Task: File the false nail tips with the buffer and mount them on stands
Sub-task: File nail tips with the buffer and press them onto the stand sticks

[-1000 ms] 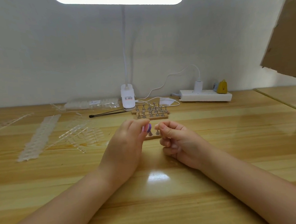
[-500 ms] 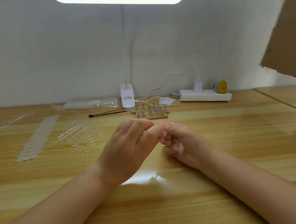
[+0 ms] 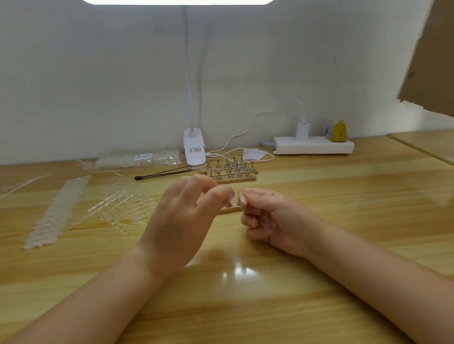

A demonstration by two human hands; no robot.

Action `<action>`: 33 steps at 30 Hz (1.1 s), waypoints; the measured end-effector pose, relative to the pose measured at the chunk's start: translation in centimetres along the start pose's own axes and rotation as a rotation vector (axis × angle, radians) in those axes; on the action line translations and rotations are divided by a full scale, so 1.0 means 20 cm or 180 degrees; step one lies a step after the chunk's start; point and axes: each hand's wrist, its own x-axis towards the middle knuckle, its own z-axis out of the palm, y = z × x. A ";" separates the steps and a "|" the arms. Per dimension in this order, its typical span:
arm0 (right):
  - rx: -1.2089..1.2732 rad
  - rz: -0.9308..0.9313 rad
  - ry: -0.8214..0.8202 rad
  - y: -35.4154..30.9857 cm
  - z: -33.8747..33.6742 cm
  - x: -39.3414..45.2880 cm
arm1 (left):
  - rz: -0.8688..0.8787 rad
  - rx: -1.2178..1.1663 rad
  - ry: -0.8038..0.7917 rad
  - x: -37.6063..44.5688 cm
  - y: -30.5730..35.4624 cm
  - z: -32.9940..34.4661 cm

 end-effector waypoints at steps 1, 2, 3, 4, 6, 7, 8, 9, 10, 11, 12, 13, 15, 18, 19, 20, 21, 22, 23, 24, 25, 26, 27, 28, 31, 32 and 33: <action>-0.0011 0.0003 -0.0019 0.00 0.00 0.00 | -0.0010 -0.0068 0.0071 0.00 -0.01 -0.01; -0.0009 -0.0012 -0.0050 0.01 0.00 0.00 | 0.0110 -0.0122 0.0126 0.01 -0.01 -0.02; -0.0013 -0.0033 -0.0088 0.01 0.01 0.00 | 0.0316 -0.0152 0.0146 0.01 0.01 -0.01; -0.0049 -0.0048 -0.0128 0.01 0.01 0.00 | 0.0532 -0.0164 0.0106 0.00 0.03 0.00; -0.0149 -0.0051 -0.0187 0.01 0.02 0.00 | 0.0706 -0.0099 -0.0062 -0.01 0.06 0.02; -0.0157 -0.0034 -0.0180 0.00 0.02 0.00 | 0.0620 -0.0037 -0.0132 -0.01 0.05 0.02; -0.0138 -0.0002 -0.0159 0.00 0.01 -0.01 | 0.0454 0.0028 -0.0157 -0.01 0.03 0.02; -0.0127 0.0036 -0.0151 -0.01 0.01 -0.01 | 0.0255 0.0058 -0.0158 -0.01 0.01 0.01; -0.0145 0.0068 -0.0160 -0.01 0.01 -0.01 | 0.0087 0.0033 -0.0124 -0.01 -0.01 0.00; -0.0182 0.0086 -0.0179 -0.01 0.01 -0.01 | 0.0020 -0.0032 -0.0046 0.00 -0.02 0.00; -0.0215 0.0087 -0.0202 -0.01 0.01 -0.01 | 0.0078 -0.0099 0.0040 0.00 -0.02 -0.01; -0.0241 0.0074 -0.0222 -0.01 0.01 -0.02 | 0.0236 -0.0138 0.0094 0.00 -0.01 0.00; -0.0309 0.0029 -0.0267 -0.01 0.02 -0.02 | 0.0597 -0.0103 0.0009 -0.01 0.03 0.01; -0.0291 0.0062 -0.0232 -0.02 0.01 -0.02 | 0.0380 0.0073 -0.0113 -0.01 0.02 0.02; -0.0266 0.0087 -0.0205 -0.02 0.01 -0.02 | 0.0158 0.0091 -0.0077 0.00 0.00 0.01; -0.0260 0.0100 -0.0180 -0.02 0.01 -0.02 | 0.0003 0.0039 -0.0019 0.00 -0.02 0.00; -0.0257 0.0101 -0.0163 -0.01 0.01 -0.01 | -0.0003 -0.0048 0.0057 0.00 -0.02 -0.01; -0.0249 0.0084 -0.0159 -0.01 0.01 -0.01 | 0.0149 -0.0125 0.0111 0.00 -0.02 -0.01; -0.0252 0.0055 -0.0175 -0.01 0.01 -0.01 | 0.0388 -0.0147 0.0133 0.00 0.00 0.00; -0.0278 0.0020 -0.0209 0.00 0.01 -0.01 | 0.0629 -0.0117 0.0091 -0.01 0.02 0.01; -0.0312 -0.0009 -0.0247 -0.01 0.01 -0.02 | 0.0790 -0.0051 -0.0013 -0.02 0.04 0.02; -0.0324 -0.0020 -0.0264 -0.01 0.01 -0.02 | 0.0813 0.0026 -0.0133 -0.02 0.04 0.03; -0.0295 -0.0006 -0.0248 -0.01 0.01 -0.02 | 0.0696 0.0101 -0.0221 -0.02 0.03 0.03; -0.0258 0.0016 -0.0226 -0.01 0.00 -0.02 | 0.0482 0.0176 -0.0238 -0.02 0.01 0.03; -0.0288 0.0025 -0.0213 -0.01 0.00 -0.01 | -0.0019 0.0119 -0.0080 -0.01 -0.04 0.00; -0.0271 0.0013 -0.0222 0.00 0.00 -0.01 | 0.0079 0.0037 0.0007 0.00 -0.03 -0.01; -0.0228 -0.0010 -0.0238 0.00 0.00 -0.01 | 0.0288 -0.0046 0.0064 0.00 -0.01 -0.01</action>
